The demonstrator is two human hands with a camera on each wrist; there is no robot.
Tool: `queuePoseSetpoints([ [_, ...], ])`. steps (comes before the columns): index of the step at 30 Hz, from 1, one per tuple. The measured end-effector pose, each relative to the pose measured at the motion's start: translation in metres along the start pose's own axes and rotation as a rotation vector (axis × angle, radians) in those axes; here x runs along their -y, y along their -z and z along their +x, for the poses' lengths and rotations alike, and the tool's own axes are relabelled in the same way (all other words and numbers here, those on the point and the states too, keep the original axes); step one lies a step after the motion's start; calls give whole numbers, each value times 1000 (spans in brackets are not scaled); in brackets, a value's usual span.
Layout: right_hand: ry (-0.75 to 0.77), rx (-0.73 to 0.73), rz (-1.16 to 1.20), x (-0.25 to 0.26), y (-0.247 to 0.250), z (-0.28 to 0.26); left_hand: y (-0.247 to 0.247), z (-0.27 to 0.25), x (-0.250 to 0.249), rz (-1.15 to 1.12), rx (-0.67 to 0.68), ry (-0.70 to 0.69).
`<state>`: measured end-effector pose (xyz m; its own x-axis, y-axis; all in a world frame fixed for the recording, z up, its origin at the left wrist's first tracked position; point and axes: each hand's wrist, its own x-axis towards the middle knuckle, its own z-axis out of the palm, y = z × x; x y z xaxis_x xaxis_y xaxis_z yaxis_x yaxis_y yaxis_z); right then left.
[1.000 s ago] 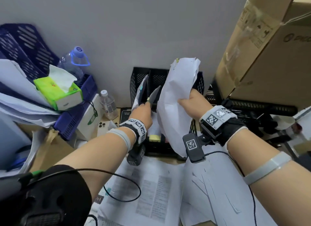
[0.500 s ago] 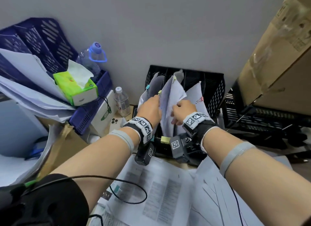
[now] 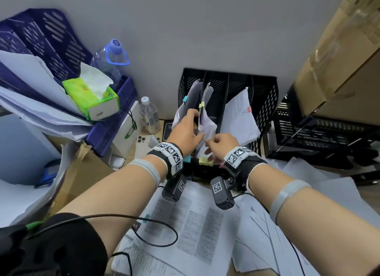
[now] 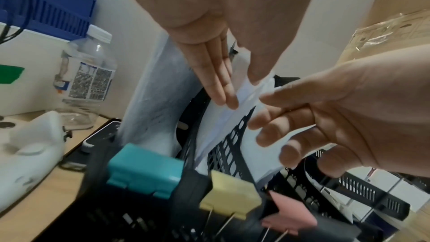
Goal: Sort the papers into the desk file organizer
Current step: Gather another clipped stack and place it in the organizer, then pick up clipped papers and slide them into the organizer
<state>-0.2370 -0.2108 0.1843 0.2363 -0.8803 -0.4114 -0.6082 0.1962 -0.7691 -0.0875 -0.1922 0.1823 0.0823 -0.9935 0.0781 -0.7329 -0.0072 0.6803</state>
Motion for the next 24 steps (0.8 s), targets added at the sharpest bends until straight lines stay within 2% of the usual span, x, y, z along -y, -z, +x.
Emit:
queuePoseSetpoints([
  [3, -55, 56, 43, -13, -14, -6, -4, -20, 21, -62, 36, 28],
  [8, -132, 229, 33, -46, -48, -21, -9, -69, 68, -91, 179, 210],
  [11, -196, 339, -6, -67, -68, -29, -15, -100, 109, 54, 265, 375],
  [15, -243, 391, -172, -86, -91, -38, -14, -143, 156, 260, 429, 609],
  [18, -195, 388, -335, -98, -107, -45, -14, -172, 178, 250, 436, 691],
  [24, -191, 347, -429, -117, -128, -54, -20, -206, 198, 51, 371, 728],
])
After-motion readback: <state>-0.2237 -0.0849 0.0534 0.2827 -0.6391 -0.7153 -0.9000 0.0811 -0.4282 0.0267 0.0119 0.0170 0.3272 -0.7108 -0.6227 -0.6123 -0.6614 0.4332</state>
